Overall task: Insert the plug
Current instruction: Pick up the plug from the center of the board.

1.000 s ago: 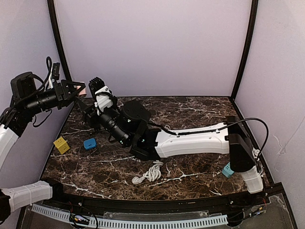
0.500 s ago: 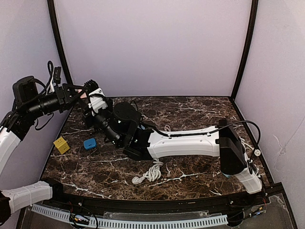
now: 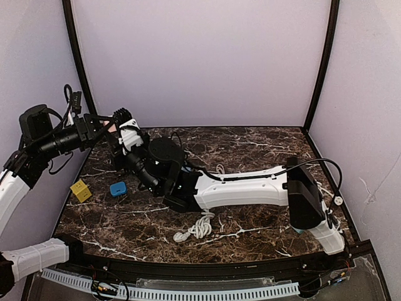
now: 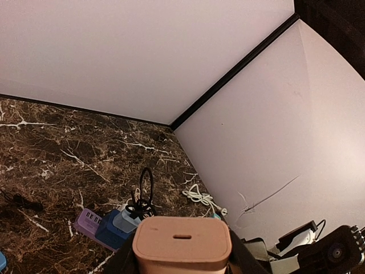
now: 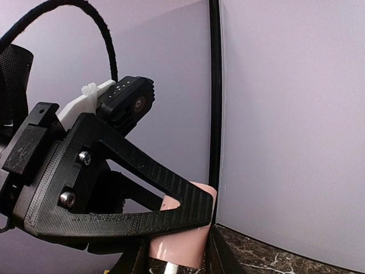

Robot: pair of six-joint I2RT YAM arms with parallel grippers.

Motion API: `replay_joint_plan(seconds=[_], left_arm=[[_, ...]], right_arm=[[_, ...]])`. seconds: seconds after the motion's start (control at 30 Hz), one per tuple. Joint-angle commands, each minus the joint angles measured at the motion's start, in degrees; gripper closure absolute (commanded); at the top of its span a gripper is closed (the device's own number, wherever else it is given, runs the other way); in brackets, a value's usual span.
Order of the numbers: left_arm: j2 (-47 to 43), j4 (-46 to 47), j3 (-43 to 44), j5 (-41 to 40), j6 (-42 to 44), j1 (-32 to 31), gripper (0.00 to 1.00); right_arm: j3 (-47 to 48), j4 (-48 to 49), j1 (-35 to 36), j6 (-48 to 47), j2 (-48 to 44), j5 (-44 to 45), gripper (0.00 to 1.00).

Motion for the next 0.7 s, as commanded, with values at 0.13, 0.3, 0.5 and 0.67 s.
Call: replay_joint_plan(seconds=[0.13,0.3,0.5,0.67], left_arm=[[-2.48,1.36,-0.59,3.40,9.71,-0.63,0.45],[-4.40,-8.73,3.26,1.70,27.74,-0.55,0.15],[-8.10,-21.18,6.48,2.52,46.30,-0.54,0.02],[-8.94,-41.74,8.31,17.09,76.48,-0.53,0.09]], right_arm=[[-8.82,5.04,-0.98,-0.86,-6.63,-4.53,1.00],[-17.52,6.75,-1.07,-1.27,-12.31,-10.94,1.00],[-32.18,3.47,-2.39,-2.22,-24.56,-20.95,1.00],[-35.61,-19.33,-4.46,-5.81,-32.30,-43.27,1.00]])
